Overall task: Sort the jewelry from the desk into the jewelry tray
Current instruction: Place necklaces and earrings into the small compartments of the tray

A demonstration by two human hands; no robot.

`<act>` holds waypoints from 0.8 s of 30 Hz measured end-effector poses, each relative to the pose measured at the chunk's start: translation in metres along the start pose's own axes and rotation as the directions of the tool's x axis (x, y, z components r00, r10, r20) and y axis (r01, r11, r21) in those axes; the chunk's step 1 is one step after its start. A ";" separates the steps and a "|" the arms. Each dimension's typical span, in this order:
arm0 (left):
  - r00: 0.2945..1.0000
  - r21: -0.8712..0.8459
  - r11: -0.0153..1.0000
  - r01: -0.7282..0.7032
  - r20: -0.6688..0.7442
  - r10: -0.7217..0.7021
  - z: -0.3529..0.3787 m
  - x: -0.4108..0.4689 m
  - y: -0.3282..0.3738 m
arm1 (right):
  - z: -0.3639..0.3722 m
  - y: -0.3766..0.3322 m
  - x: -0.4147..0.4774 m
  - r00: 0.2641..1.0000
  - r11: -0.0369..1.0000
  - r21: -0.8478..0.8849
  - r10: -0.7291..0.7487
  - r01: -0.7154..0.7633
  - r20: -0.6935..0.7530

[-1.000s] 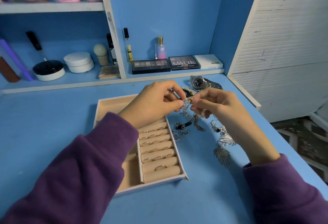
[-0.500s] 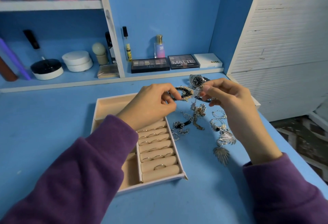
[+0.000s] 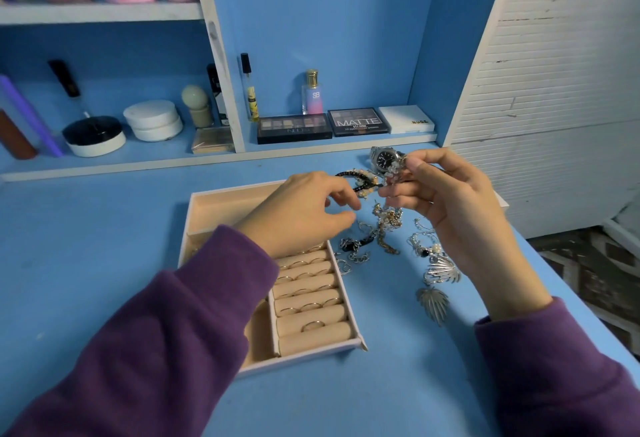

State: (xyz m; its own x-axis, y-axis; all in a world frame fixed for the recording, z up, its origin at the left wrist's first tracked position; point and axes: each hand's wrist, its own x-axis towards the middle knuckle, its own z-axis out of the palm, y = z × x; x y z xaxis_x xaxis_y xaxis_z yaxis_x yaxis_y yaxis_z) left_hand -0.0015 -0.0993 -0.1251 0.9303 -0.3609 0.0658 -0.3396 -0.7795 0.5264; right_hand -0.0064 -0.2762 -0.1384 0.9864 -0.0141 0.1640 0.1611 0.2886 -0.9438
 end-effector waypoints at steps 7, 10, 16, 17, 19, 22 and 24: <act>0.999 -0.121 0.992 0.015 0.038 -0.010 0.017 0.007 0.014 | -0.001 0.000 -0.001 0.998 0.995 -0.100 -0.012 0.018 0.053; 1.000 -0.287 0.958 0.022 0.004 -0.022 0.020 0.009 0.015 | -0.003 0.001 0.000 0.999 0.982 -0.188 -0.030 0.034 0.026; 0.992 -0.537 0.843 -0.029 -0.122 -0.044 0.017 0.010 0.017 | -0.006 0.002 0.001 0.999 0.980 -0.197 -0.015 0.023 0.042; 0.989 -0.538 0.842 -0.039 -0.142 -0.045 0.016 0.011 0.016 | -0.006 0.003 0.001 0.999 0.980 -0.196 -0.010 0.019 0.046; 0.984 -0.541 0.839 -0.048 -0.170 -0.053 0.015 0.012 0.014 | -0.007 0.004 0.002 0.999 0.982 -0.187 0.004 0.004 0.043; 0.981 -0.559 0.828 -0.039 -0.181 -0.076 0.012 0.012 0.012 | -0.007 0.005 0.003 1.000 0.981 -0.192 0.017 -0.013 0.019; 0.978 -0.566 0.823 -0.039 -0.190 -0.084 0.011 0.011 0.011 | -0.008 0.006 0.003 1.000 0.978 -0.206 0.020 -0.016 0.014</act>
State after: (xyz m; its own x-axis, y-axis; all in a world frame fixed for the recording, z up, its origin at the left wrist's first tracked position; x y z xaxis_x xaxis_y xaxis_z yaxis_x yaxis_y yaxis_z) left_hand 0.0041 -0.1173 -0.1276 0.9648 -0.1907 0.1812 -0.2378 -0.3378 0.9107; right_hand -0.0018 -0.2817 -0.1459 0.9888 0.0050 0.1494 0.1484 0.0857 -0.9852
